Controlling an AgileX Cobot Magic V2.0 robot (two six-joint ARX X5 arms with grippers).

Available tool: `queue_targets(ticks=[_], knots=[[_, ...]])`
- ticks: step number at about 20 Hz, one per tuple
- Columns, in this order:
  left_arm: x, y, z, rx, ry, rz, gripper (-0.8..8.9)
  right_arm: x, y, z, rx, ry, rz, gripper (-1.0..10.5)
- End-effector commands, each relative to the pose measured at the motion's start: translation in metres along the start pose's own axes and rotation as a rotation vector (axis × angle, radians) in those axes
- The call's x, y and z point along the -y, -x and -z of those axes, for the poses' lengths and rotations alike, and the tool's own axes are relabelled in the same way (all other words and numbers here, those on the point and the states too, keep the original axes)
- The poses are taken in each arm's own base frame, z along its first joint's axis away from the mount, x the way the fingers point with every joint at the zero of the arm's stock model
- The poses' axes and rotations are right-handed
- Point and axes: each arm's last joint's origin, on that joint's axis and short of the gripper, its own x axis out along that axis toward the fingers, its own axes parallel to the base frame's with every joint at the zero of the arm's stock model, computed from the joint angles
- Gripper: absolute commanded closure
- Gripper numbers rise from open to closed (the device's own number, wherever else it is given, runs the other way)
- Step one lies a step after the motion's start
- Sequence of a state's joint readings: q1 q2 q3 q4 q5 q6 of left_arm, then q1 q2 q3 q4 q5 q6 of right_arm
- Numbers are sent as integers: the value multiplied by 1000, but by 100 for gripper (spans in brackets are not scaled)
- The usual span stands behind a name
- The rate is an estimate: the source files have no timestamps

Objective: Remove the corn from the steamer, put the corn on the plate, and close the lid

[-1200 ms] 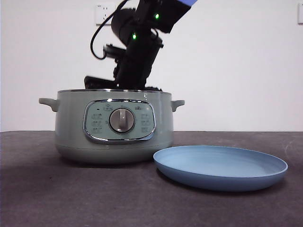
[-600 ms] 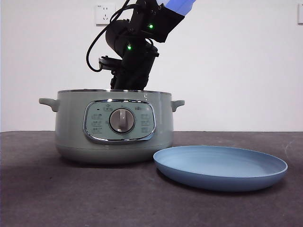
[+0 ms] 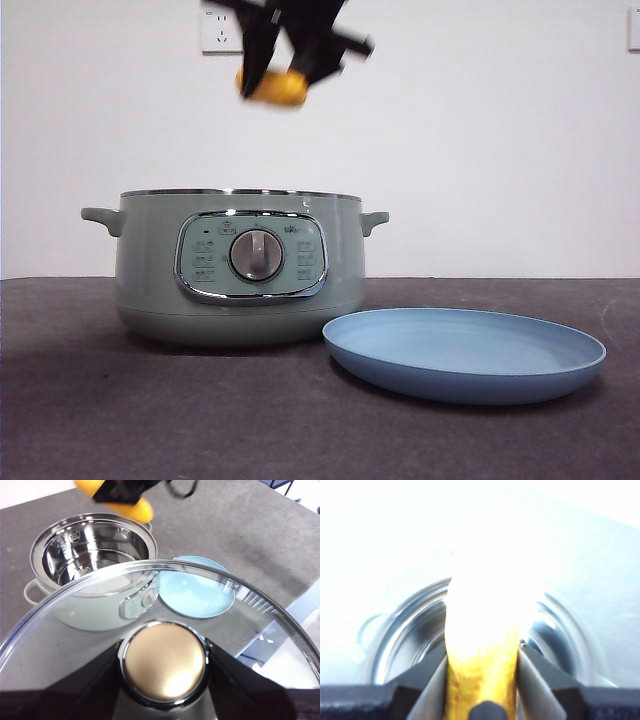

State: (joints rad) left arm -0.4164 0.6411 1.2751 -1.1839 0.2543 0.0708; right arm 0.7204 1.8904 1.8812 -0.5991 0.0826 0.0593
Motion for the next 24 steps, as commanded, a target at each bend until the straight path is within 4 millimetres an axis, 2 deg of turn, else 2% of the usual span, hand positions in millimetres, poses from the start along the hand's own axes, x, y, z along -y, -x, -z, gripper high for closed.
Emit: queue_targets(ticks=[1,4,6,10,11,14,19,21,24], knots=[[1,5,-5,69,-30,6,822,5,40,0,-59,69,9,963],[1,5,-6,76,-33,6,822,26,98,-3,-68,58,42,963],[1,5,-6,76,-33,7,822,40,121,-1,-80,42,71,964],[1,5,-6,77,-33,7,822,58,139,21,-138,19,114,964],[1,5,-6,77,-33,7,822,61,139,30,-144,12,121,964],[1,5,-6,77,-34,6,822,72,131,74,-157,-39,117,964],[1,5,-6,77,-32,7,822,92,86,155,-213,-154,43,963],[1,5,-6,77,-33,7,822,92,67,176,-211,-182,19,963],[1,5,-6,78,-33,6,822,93,42,196,-232,-221,2,963]])
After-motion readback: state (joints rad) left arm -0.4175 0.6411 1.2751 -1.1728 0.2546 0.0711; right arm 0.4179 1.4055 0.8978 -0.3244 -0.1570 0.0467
